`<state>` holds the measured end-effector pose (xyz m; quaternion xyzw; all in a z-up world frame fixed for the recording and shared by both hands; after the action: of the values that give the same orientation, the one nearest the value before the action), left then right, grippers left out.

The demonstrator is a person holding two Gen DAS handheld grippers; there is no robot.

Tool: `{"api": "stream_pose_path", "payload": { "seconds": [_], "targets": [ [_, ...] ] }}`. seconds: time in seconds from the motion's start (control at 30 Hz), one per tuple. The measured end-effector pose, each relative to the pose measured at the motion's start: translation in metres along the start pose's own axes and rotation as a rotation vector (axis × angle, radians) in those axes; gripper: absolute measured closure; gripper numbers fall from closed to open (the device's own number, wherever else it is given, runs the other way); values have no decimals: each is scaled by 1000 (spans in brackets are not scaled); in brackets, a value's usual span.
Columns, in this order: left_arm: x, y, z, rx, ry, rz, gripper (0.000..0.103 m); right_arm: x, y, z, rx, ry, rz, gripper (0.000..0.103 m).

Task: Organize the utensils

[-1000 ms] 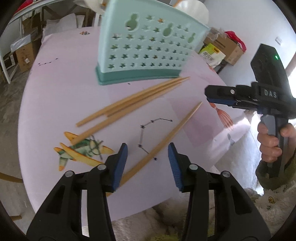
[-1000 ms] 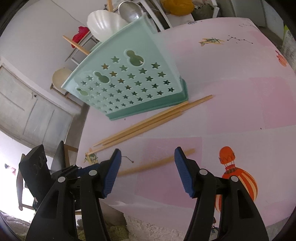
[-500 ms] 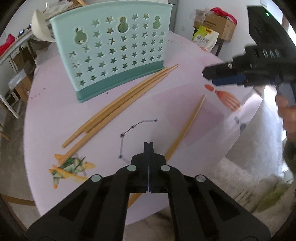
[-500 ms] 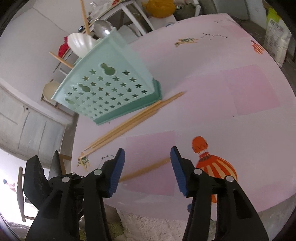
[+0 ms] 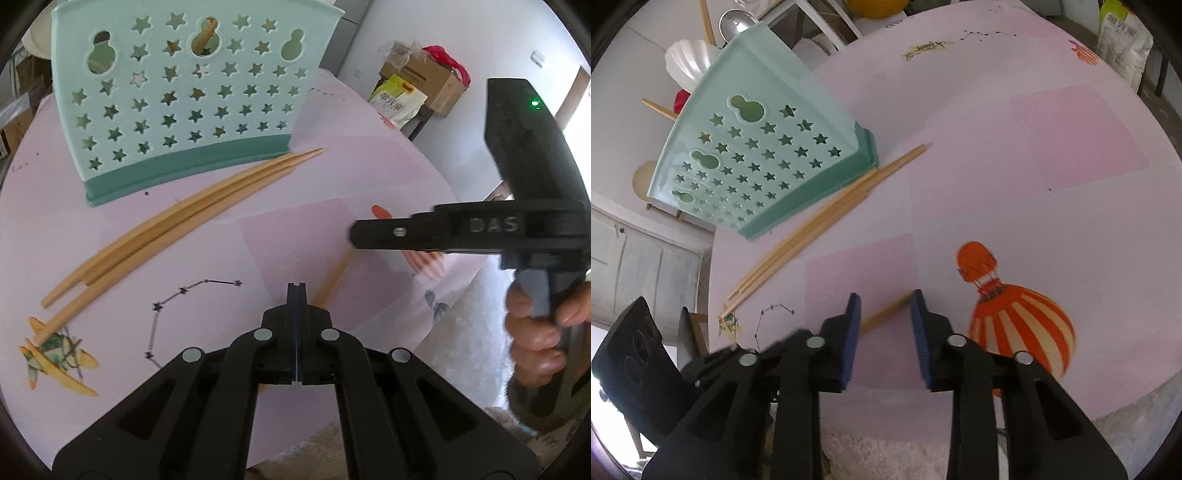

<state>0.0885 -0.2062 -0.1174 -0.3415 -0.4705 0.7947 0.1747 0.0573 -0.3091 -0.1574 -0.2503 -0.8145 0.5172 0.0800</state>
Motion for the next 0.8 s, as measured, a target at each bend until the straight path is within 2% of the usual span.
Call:
{"api": "stream_pose_path", "payload": {
  "seconds": [0.1,0.23,0.5,0.7,0.8],
  "targets": [
    [-1,4,4,29,-2,3,103,-4,4,-6,12,-12,14,82],
    [1,4,2,51,-14,7,103,-5,9,-15,75,-64,35,92],
    [4,3,-7,91,-62,12,103,-4,17,-38,195,-216,79,97],
    [11,-16,-27,88,-114,48,103,-33,6,-12,234,-185,138,98],
    [16,-31,-44,39,-132,85,103,-47,0,4,185,-157,140,97]
  ]
}}
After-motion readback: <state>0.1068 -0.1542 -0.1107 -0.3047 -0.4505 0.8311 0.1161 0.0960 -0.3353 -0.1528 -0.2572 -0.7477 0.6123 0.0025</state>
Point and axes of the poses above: each gripper's, at about its wrist camera, not at the fingertips, and y roughly the way its jaws point, z to its right, x to its underside, the point moved 7 cm from there along y, roughly the way its jaws point, and after that the axes turned 12 degrees about -z, right-handed, at the moved point
